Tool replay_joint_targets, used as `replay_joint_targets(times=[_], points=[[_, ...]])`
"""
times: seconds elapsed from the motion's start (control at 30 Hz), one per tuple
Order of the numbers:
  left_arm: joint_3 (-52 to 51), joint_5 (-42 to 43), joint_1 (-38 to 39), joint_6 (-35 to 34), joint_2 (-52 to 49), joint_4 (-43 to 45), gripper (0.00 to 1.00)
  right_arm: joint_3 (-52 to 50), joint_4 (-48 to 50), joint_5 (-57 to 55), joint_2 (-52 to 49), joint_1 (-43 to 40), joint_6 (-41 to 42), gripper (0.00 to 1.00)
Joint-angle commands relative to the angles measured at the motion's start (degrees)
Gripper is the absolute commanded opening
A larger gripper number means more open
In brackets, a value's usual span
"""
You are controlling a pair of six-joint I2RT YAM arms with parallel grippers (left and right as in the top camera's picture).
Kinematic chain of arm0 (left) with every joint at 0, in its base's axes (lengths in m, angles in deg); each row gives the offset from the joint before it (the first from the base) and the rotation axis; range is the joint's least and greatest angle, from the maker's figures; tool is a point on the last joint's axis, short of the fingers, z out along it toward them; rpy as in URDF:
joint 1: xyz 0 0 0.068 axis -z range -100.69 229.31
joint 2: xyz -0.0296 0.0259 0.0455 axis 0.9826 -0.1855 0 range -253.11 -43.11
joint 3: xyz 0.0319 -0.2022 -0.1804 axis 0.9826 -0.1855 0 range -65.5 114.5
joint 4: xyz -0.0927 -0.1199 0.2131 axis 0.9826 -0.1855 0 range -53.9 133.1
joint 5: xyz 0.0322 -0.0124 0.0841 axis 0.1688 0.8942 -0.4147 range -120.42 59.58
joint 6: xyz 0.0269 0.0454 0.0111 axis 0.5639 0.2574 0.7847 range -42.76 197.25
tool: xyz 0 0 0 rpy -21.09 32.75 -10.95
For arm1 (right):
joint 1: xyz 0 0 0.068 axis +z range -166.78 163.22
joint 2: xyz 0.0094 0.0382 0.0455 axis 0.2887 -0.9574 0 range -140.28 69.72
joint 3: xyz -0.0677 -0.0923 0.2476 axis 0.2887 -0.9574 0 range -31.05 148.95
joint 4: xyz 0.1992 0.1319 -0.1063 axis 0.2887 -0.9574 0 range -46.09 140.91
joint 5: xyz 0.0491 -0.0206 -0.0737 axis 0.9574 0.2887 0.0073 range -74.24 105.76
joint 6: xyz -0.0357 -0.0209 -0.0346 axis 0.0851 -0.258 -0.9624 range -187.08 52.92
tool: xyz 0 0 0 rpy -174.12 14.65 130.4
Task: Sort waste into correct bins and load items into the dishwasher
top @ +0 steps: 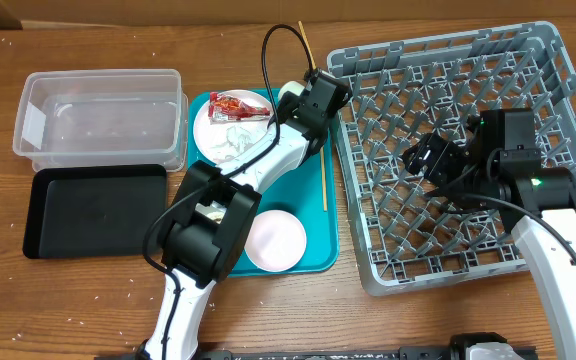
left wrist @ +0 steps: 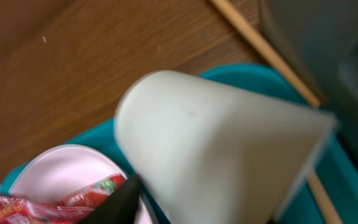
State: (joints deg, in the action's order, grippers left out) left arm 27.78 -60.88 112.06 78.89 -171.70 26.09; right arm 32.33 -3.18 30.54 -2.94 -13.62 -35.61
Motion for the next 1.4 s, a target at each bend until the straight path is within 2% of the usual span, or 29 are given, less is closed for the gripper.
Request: replay_joint_targets(times=[0.0, 0.03, 0.17, 0.27, 0.37, 0.47, 0.6, 0.63, 0.67, 0.73, 0.77, 0.8, 0.93, 0.97, 1.0, 1.2, 1.37], points=[[0.66, -1.07, 0.66, -0.48, 0.39, 0.44, 0.14, 1.07, 0.44, -0.15, 0.2, 0.33, -0.42, 0.98], [0.66, -1.09, 0.98, -0.57, 0.68, 0.35, 0.04, 1.07, 0.46, -0.15, 0.2, 0.33, -0.42, 0.98], [0.72, -1.68, 1.44, -3.32, 3.32, -3.04, 0.04, 1.07, 0.9, -0.35, 0.2, 0.33, -0.42, 0.98], [0.76, -0.15, 0.37, -11.65, 9.29, -10.8, 0.04, 1.07, 1.14, -0.31, 0.2, 0.33, -1.11, 0.97], [0.76, 9.7, -3.02, -18.16, 17.77, -19.58, 0.04, 1.09, 1.29, 0.04, 0.22, 0.33, -2.14, 0.97], [0.76, 30.69, -11.08, -23.12, 28.3, -28.74, 0.04, 1.09, 2.56, 7.28, 0.22, 0.68, -8.28, 0.96], [0.74, 58.4, -22.23, -23.52, 35.04, -35.5, 0.04, 1.09, 5.29, 19.45, 0.22, 1.99, -15.21, 0.95], [0.74, 72.28, -26.77, -21.92, 36.17, -38.42, 0.04, 1.09, 7.74, 26.71, 0.22, 3.06, -18.43, 0.95], [0.74, 88.85, -30.25, -16.83, 36.3, -42.47, 0.04, 1.09, 11.45, 33.4, 0.22, 4.68, -19.98, 0.95], [0.74, 100.43, -31.8, -10.93, 36.11, -47.54, 0.04, 1.09, 16.31, 38.84, 0.22, 7.23, -19.96, 0.95], [0.74, 105.92, -32.02, -5.31, 36.11, -52.76, 0.04, 1.09, 20.15, 41.31, 0.22, 9.84, -19.8, 0.95], [0.74, 107.03, -31.69, -1.16, 36.11, -58.88, 0.04, 1.09, 24.37, 41.44, 0.2, 13.07, -18.1, 0.95], [0.74, 107.73, -30.6, 7.78, 36.13, -71.01, 0.04, 1.09, 32.09, 39.58, 0.2, 17.84, -14.82, 0.96], [0.74, 109.26, -30.03, 14.27, 36.13, -77.09, 0.04, 1.09, 33.51, 39.1, 0.2, 18.78, -14.05, 0.96], [0.74, 109.61, -29.86, 16.76, 36.13, -79.45, 0.04, 1.09, 34.1, 39.23, 0.2, 19.61, -14.03, 0.96], [0.66, 108.41, -28.57, 17.62, 36.41, -79.82, 0.04, 1.09, 37.88, 46.49, 0.22, 23.28, -17.99, 0.93], [0.63, 108.02, -28.11, 17.64, 36.41, -79.82, 0.04, 1.09, 43.28, 47.93, 0.22, 23.12, -16.5, 0.95]])
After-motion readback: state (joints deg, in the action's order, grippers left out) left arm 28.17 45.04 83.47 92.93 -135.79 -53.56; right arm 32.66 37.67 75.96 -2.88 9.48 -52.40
